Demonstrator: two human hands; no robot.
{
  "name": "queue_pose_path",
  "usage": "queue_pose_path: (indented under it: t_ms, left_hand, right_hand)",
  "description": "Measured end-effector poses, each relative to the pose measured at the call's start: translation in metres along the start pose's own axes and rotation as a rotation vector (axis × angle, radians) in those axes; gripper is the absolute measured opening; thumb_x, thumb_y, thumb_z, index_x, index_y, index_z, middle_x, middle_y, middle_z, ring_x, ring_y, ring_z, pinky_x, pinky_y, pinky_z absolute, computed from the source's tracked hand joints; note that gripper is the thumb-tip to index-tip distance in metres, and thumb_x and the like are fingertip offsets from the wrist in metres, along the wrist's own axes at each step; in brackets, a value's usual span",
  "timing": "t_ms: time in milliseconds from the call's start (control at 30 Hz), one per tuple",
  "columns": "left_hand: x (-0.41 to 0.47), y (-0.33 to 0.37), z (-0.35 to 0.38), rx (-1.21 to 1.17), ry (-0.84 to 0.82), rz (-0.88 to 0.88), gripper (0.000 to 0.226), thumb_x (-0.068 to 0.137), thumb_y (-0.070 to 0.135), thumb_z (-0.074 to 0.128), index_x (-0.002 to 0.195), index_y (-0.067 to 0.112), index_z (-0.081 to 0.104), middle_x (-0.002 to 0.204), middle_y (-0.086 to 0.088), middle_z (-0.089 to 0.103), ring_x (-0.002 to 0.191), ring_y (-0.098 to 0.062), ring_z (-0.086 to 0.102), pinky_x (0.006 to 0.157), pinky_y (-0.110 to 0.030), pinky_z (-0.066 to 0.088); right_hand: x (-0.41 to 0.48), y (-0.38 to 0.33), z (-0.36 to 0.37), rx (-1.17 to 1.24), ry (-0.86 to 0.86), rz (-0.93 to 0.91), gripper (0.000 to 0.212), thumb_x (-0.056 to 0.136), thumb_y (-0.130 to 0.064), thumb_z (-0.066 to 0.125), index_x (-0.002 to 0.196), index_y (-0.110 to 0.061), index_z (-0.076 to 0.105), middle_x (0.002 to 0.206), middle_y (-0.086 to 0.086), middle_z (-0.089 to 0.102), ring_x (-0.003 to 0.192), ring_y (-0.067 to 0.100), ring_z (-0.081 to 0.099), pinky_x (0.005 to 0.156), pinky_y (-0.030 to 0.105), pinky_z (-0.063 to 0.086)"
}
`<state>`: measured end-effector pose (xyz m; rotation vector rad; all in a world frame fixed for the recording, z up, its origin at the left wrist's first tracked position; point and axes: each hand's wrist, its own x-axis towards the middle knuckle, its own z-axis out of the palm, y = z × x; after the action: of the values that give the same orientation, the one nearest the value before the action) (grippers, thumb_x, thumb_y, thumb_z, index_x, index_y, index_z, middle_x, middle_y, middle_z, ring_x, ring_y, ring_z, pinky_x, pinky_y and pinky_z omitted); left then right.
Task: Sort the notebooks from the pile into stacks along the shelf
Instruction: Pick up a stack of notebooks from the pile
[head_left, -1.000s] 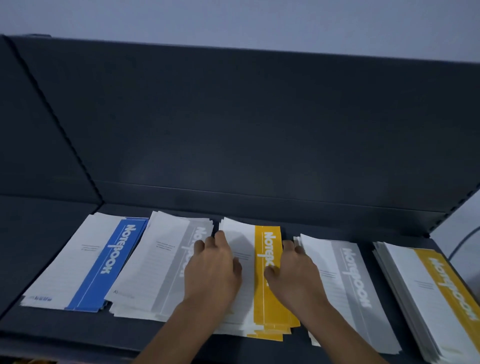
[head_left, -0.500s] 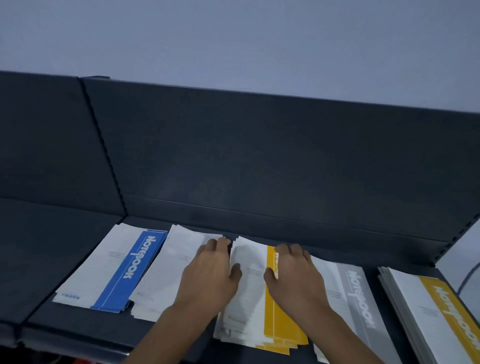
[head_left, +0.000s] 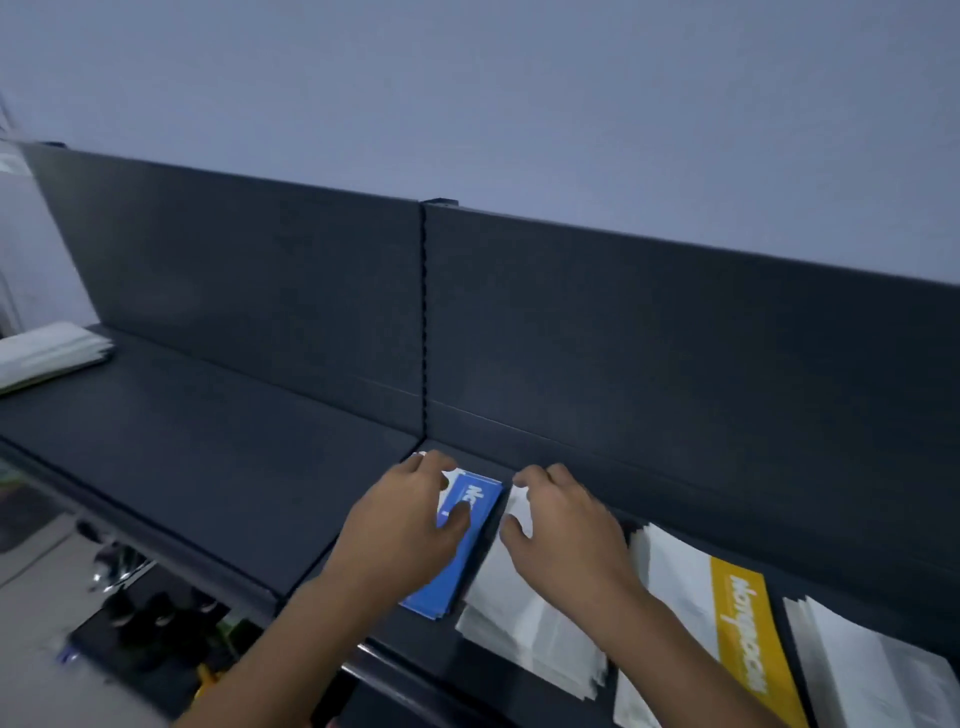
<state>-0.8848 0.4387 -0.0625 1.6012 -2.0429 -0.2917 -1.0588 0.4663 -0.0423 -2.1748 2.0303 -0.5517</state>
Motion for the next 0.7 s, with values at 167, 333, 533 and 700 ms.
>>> queue_pose_path:
  t_ms: [167, 333, 533, 700]
  left_hand:
    - [0.018, -0.080, -0.049, 0.026, 0.028, -0.026, 0.031, 0.089, 0.044, 0.058, 0.113, 0.026, 0.053, 0.104, 0.010, 0.059, 0.093, -0.013, 0.060, 0.079, -0.038, 0.055]
    - [0.034, -0.171, -0.094, 0.054, 0.050, -0.027, 0.042, 0.088, 0.044, 0.061, 0.123, 0.021, 0.056, 0.110, 0.006, 0.061, 0.098, -0.018, 0.062, 0.083, -0.041, 0.056]
    - [0.042, -0.264, -0.135, 0.076, 0.044, -0.083, 0.043, 0.089, 0.044, 0.060, 0.125, 0.021, 0.056, 0.110, 0.005, 0.062, 0.099, -0.019, 0.062, 0.084, -0.042, 0.056]
    - [0.048, -0.323, -0.161, 0.087, 0.071, -0.136, 0.042, 0.088, 0.043, 0.061, 0.124, 0.021, 0.056, 0.108, 0.006, 0.063, 0.096, -0.018, 0.063, 0.084, -0.042, 0.056]
  right_hand:
    - [0.045, -0.084, 0.028, 0.013, -0.027, -0.039, 0.034, 0.098, -0.035, 0.053, 0.129, -0.023, 0.054, 0.126, -0.003, 0.055, 0.109, 0.022, 0.061, 0.088, 0.037, 0.052]
    - [0.087, -0.173, 0.065, 0.019, -0.045, -0.100, 0.040, 0.097, -0.039, 0.056, 0.133, -0.022, 0.053, 0.128, 0.001, 0.057, 0.111, 0.027, 0.061, 0.086, 0.040, 0.053]
    - [0.124, -0.254, 0.109, 0.021, -0.094, -0.128, 0.040, 0.097, -0.038, 0.056, 0.134, -0.023, 0.053, 0.130, -0.001, 0.057, 0.112, 0.028, 0.060, 0.086, 0.040, 0.052]
    - [0.159, -0.310, 0.137, -0.003, -0.122, -0.197, 0.038, 0.096, -0.037, 0.057, 0.131, -0.021, 0.054, 0.127, 0.001, 0.058, 0.111, 0.028, 0.061, 0.089, 0.043, 0.053]
